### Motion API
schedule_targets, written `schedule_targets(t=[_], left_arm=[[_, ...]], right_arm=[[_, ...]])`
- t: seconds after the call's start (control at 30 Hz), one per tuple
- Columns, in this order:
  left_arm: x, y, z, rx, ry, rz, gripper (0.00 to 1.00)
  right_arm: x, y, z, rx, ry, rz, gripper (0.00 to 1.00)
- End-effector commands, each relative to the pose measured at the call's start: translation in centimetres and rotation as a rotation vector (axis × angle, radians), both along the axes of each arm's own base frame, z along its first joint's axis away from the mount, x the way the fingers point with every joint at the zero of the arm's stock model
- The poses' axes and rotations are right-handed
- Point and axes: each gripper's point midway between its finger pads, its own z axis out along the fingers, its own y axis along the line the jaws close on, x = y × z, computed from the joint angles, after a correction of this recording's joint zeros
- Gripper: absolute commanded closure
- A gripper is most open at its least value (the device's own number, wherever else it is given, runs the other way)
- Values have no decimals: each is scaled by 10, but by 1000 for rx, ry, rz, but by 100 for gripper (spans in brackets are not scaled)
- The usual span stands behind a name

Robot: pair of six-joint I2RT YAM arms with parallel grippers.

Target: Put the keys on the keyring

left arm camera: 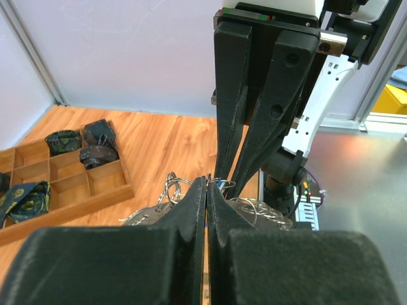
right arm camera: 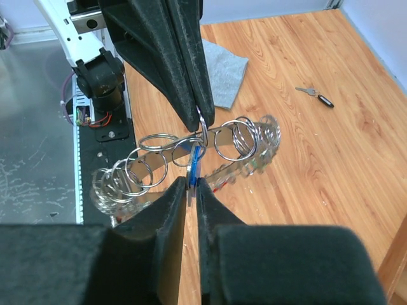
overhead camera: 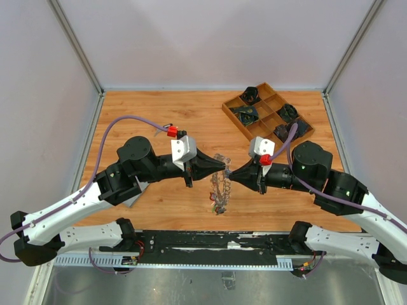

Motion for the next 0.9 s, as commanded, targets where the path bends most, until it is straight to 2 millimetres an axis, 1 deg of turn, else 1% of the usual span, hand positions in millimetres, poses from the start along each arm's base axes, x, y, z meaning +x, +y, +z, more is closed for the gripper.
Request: schedule_targets(t=[0.0,0.1,0.17,0.33,0.6,0.73,0.83,0.87], left_arm=[[-6,6,37,-103,-66,-7,99],[-6,6,37,-105,-67,-7,99],[-7,6,37,-104,-66,-9,99],[-6,6,37,-104,-64,-9,100],[-7,6,37,-105,-65,-10,99],[-7,6,36,-103,-62,-8,99],[-7,6,36,-102,-61,-10,99],[-7,6,36,-102,-62,-9,99]], right_arm=[[1,-1,4,19,-19,-19,91],[5,-5,1,5,-23,-47,97],[7,-8,0,-3,-25,-63,99],[10,-9,-8,-39,-15,-81,99],[7,0,-26,-113,31,-36,99],[5,4,-23,-103,33,-15,97],[4,2,-13,-72,16,-12,93],[3,1,-8,-54,5,-14,90]])
